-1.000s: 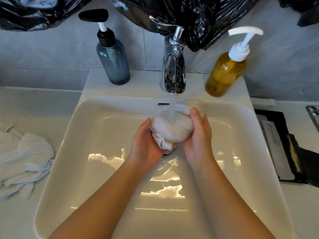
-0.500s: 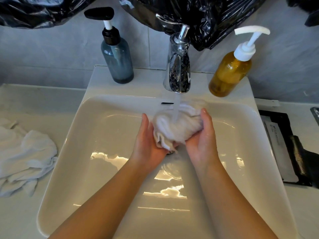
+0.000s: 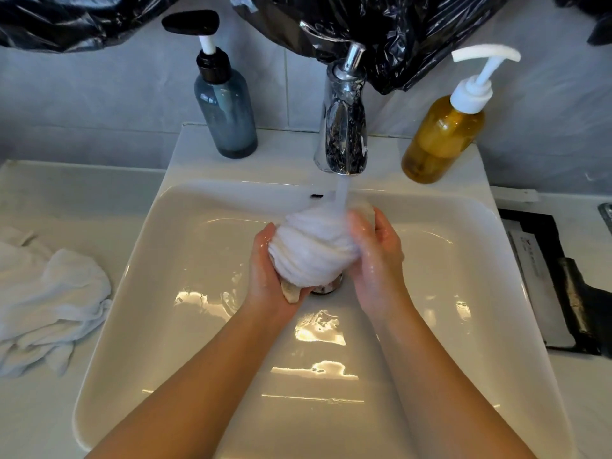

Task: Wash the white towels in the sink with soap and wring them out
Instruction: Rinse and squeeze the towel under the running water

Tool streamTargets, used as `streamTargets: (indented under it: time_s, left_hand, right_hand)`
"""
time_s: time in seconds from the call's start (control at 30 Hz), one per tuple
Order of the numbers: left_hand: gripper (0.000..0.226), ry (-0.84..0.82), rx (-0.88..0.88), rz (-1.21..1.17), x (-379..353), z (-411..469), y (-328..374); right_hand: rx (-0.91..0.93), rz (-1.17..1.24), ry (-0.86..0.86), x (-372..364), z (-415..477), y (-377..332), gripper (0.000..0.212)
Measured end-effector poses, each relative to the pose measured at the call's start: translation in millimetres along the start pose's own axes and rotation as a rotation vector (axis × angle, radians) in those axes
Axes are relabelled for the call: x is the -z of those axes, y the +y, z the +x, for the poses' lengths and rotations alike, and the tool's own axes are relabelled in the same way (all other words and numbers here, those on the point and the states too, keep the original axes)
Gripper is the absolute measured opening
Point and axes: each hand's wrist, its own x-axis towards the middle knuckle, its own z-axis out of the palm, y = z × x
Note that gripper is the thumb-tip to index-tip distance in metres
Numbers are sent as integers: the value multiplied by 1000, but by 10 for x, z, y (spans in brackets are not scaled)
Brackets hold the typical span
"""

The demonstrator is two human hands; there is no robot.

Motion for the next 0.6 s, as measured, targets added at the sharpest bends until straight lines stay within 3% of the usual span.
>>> streamTargets:
  time_s: [0.1, 0.2, 0.37, 0.6]
  left_hand:
    - [67, -56, -62, 89, -79, -53, -15]
    - [45, 22, -105, 164, -89, 10, -16]
    - [30, 34, -27, 147, -41, 15, -18]
    - [63, -140, 76, 49, 21, 45, 17]
  right_hand:
    - [-73, 137, 28, 13, -14, -43, 60]
    - [-138, 185, 49, 6, -13, -63, 80]
    - [-206, 239, 94, -75, -6, -49, 75]
    - [-152, 188, 36, -76, -24, -19, 42]
